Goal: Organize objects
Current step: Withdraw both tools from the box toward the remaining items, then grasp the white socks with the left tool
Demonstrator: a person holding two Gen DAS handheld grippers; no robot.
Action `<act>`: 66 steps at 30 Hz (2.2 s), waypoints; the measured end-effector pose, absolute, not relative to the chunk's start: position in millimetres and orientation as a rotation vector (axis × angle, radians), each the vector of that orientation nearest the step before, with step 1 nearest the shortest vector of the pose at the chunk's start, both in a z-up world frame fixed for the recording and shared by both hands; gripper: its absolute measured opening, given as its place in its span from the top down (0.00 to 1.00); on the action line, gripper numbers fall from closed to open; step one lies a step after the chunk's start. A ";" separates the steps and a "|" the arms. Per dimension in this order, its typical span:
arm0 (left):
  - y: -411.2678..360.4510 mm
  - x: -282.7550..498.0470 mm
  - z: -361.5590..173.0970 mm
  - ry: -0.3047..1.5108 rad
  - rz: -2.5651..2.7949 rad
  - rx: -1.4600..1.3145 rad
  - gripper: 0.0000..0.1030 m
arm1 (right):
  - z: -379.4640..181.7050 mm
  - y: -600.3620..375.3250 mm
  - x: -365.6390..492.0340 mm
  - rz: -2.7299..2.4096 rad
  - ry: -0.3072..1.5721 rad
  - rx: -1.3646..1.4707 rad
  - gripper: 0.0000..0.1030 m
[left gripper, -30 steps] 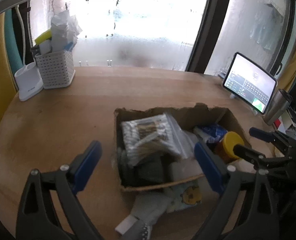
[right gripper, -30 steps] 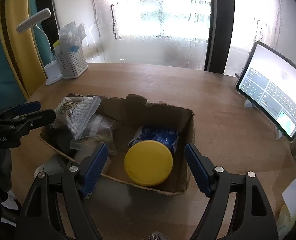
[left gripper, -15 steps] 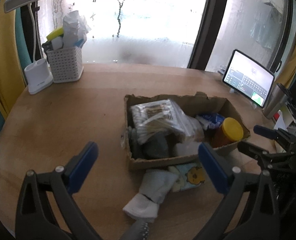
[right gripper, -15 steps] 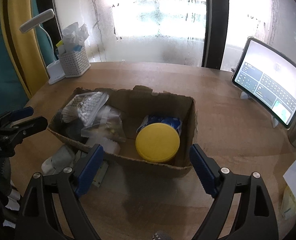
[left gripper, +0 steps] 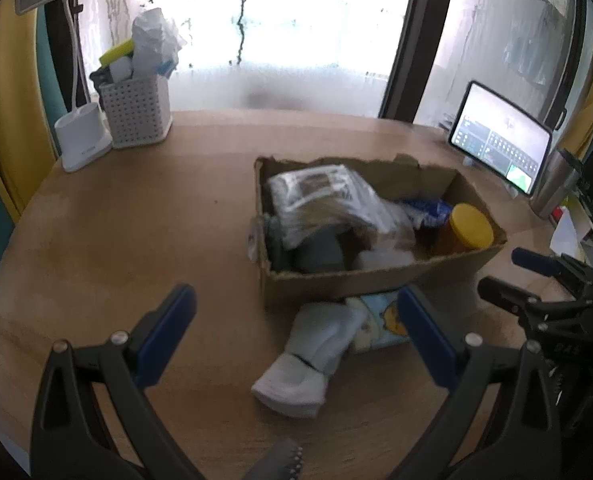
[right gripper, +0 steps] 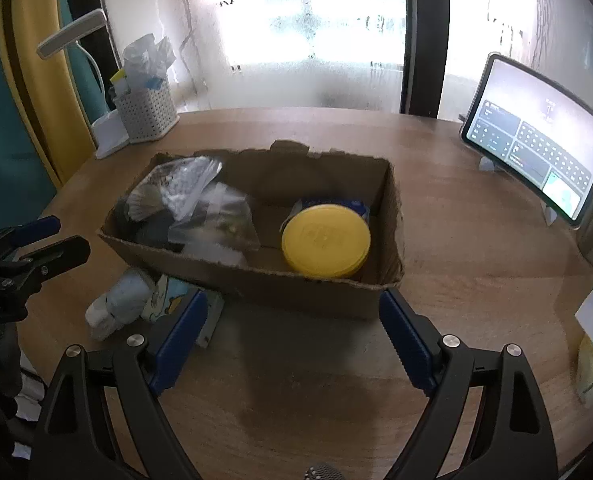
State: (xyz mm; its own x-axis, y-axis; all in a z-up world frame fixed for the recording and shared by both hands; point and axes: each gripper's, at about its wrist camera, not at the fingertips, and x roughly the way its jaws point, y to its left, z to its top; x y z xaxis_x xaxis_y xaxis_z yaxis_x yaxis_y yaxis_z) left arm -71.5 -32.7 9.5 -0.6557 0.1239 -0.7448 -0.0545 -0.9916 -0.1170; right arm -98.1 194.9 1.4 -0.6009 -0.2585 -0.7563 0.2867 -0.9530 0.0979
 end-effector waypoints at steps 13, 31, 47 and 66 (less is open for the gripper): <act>-40.3 -67.3 -16.9 -0.141 2.735 -1.339 0.01 | -18.8 179.4 -91.9 -2.537 0.051 1.263 0.13; -31.7 -65.2 -51.9 -0.088 2.645 -1.376 0.02 | -38.5 165.7 -91.7 -2.507 0.078 1.302 0.13; -29.0 -64.2 -57.4 -0.052 2.587 -1.338 0.47 | -37.2 142.5 -89.3 -2.467 0.130 1.273 0.13; -67.4 -51.7 -54.9 -0.097 2.629 -1.322 0.58 | -48.1 91.6 -97.7 -2.378 0.179 1.301 0.13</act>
